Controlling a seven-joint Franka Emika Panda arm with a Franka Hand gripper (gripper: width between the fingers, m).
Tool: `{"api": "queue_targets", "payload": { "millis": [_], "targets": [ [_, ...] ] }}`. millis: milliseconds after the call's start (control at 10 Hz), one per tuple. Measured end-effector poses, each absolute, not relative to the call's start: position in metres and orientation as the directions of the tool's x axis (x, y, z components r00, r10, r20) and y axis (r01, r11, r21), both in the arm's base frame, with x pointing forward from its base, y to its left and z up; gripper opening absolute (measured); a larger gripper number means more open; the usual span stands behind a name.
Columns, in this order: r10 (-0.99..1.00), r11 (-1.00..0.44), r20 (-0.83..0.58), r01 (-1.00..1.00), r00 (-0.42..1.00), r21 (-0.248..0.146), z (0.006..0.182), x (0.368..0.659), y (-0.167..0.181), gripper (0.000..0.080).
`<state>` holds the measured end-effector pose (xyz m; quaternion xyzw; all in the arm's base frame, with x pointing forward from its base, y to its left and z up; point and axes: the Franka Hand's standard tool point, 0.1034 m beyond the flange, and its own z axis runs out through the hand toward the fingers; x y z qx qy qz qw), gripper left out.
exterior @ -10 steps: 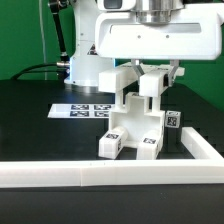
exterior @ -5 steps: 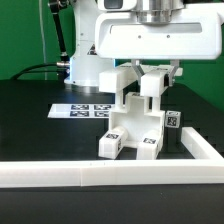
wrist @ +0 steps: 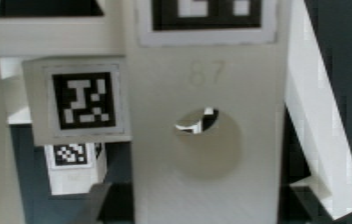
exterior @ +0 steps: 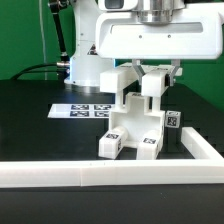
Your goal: Assemble chair
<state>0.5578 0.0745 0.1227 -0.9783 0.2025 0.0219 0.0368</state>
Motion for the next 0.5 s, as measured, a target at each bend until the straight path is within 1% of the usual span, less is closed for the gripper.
{"api": "queue_targets", "payload": {
  "millis": [500],
  "targets": [
    [-0.393, -0.916, -0.051, -0.396, 0.918, -0.066, 0.1234, 0.5559, 0.0756, 0.0290]
  ]
}}
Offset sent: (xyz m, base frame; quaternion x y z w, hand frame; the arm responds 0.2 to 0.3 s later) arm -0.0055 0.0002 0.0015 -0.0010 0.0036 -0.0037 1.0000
